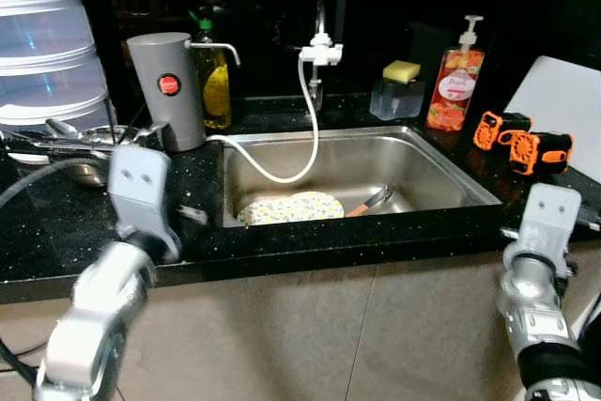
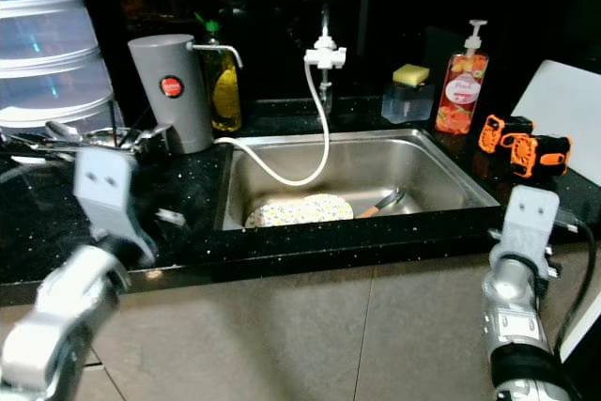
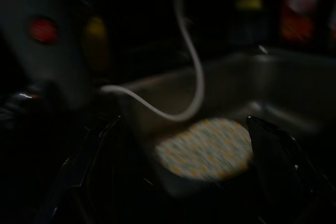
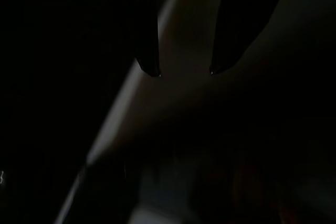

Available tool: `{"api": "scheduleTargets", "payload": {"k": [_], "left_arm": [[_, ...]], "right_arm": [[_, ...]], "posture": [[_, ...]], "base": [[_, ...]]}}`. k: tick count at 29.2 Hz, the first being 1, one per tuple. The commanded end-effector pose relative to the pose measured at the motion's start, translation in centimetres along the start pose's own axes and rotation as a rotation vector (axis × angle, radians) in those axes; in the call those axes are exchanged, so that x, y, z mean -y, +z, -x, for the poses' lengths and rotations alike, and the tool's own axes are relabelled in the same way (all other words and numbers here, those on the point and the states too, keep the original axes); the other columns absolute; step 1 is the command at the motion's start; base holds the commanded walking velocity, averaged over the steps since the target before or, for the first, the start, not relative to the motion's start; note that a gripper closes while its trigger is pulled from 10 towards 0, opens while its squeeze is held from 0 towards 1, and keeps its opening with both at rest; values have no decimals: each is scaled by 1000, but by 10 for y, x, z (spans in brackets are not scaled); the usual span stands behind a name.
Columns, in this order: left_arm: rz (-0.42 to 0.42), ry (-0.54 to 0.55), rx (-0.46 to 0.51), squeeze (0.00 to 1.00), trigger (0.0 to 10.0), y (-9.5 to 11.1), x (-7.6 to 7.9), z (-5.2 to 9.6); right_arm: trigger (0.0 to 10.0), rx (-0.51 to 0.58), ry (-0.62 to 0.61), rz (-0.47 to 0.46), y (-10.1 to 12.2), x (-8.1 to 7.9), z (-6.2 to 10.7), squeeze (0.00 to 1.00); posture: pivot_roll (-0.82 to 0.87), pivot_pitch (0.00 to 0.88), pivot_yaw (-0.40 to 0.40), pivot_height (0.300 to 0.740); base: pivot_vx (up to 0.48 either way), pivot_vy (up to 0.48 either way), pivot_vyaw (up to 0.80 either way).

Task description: Kitchen organization

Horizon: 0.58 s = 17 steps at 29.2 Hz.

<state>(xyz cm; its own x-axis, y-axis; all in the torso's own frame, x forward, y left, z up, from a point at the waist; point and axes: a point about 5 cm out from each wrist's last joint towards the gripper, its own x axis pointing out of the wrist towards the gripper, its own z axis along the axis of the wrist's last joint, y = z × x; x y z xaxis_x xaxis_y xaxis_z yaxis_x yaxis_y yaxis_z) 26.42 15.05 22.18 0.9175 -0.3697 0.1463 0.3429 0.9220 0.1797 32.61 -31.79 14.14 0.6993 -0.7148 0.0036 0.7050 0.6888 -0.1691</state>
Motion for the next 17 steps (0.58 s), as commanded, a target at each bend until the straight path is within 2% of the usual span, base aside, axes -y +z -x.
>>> {"api": "scheduleTargets", "payload": {"k": [1,3,4,8,9,10,12,15,17], "left_arm": [[-28,-40,-21,0,10000,-4,11,4],[-40,-52,-57,0,10000,-14,16,12],[-49,-60,-96,0,10000,-24,20,21],[-48,-79,-138,0,10000,-33,25,31],[-20,-107,-189,0,10000,-43,30,39],[-20,-107,-189,0,10000,-43,30,39],[24,-147,-249,0,10000,-56,38,49],[97,-100,-354,0,10000,-83,42,64],[123,-71,-394,0,10000,-94,43,70]], "right_arm": [[10000,-52,-5,34,-17,3,3,0],[10000,-91,12,67,-31,3,6,0],[10000,-125,32,102,-44,1,11,0],[10000,-164,46,136,-58,1,17,0],[10000,-200,65,164,-71,1,23,0],[10000,-200,65,164,-71,1,23,0],[10000,-243,84,184,-84,0,29,0],[10000,-298,172,189,-102,-7,42,0],[10000,-305,215,197,-107,-11,47,0]], "posture": [[126,60,-22,740],[126,60,-22,740],[126,60,-22,740],[141,68,-39,740],[147,68,-43,740],[147,68,-43,740],[153,71,-51,740],[158,73,-54,740],[155,73,-56,740]], "base": [[0,0,0],[0,0,0],[0,0,0],[0,0,0],[0,0,0],[0,0,0],[0,0,0],[0,0,0],[0,0,0]]}}
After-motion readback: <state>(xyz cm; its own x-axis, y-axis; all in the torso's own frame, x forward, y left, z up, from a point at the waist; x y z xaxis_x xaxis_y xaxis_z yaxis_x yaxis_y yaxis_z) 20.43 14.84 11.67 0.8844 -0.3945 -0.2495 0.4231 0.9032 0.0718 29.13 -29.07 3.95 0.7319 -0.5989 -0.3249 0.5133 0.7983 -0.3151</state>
